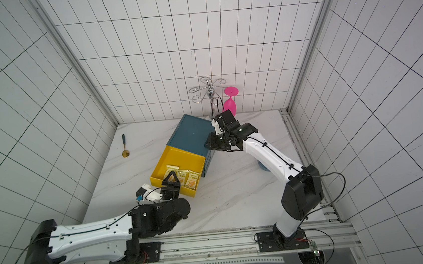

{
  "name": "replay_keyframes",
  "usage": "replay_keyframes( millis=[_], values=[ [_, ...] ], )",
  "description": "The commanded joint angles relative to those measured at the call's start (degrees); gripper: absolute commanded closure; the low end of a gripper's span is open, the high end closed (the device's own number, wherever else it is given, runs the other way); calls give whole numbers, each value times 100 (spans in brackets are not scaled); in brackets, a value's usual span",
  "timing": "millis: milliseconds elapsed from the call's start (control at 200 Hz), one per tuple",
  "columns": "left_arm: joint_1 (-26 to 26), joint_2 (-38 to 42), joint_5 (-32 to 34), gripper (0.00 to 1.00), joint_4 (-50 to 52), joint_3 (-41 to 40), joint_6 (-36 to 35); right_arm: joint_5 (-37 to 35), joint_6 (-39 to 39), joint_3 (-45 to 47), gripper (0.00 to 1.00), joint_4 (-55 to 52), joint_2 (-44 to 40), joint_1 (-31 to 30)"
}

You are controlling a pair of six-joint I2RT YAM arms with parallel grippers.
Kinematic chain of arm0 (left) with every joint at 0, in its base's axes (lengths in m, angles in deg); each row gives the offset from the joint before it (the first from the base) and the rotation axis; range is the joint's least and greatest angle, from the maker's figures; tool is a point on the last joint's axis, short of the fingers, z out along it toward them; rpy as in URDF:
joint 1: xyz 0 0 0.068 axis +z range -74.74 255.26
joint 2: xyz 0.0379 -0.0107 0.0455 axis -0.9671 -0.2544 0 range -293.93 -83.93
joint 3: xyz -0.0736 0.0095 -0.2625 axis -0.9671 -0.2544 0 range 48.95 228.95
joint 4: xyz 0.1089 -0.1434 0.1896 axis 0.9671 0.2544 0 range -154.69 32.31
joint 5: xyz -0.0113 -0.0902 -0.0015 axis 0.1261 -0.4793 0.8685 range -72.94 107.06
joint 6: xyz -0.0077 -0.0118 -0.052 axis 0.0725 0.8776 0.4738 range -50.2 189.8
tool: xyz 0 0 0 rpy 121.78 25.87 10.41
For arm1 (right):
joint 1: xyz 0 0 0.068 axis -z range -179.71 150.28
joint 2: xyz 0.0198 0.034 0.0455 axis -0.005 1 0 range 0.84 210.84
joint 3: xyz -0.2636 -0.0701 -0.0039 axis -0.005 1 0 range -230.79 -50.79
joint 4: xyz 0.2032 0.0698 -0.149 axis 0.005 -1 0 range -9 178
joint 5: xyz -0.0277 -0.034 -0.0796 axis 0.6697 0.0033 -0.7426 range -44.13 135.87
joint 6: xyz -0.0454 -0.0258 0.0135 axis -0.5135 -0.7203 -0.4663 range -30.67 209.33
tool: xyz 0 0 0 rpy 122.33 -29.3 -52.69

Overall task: Take the cookies out of the drawer
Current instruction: Adjust the drawer in the storage box.

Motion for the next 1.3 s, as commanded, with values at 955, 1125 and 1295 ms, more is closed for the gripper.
replay_keyframes(
  millis=[955,1125,1295],
  values=[
    [1158,1390,-1877,2,-2389,-1539,-2028,-134,-314,-280,54,-1127,344,-104],
    [1158,1491,-1810,2,-2383,-1575,-2080,-94,-314,-296,53,-1125,357,-104],
    [1160,1370,-1848,2,-2889,-1686,-2220,-76,-340,-314,53,-1126,341,-104]
  ],
)
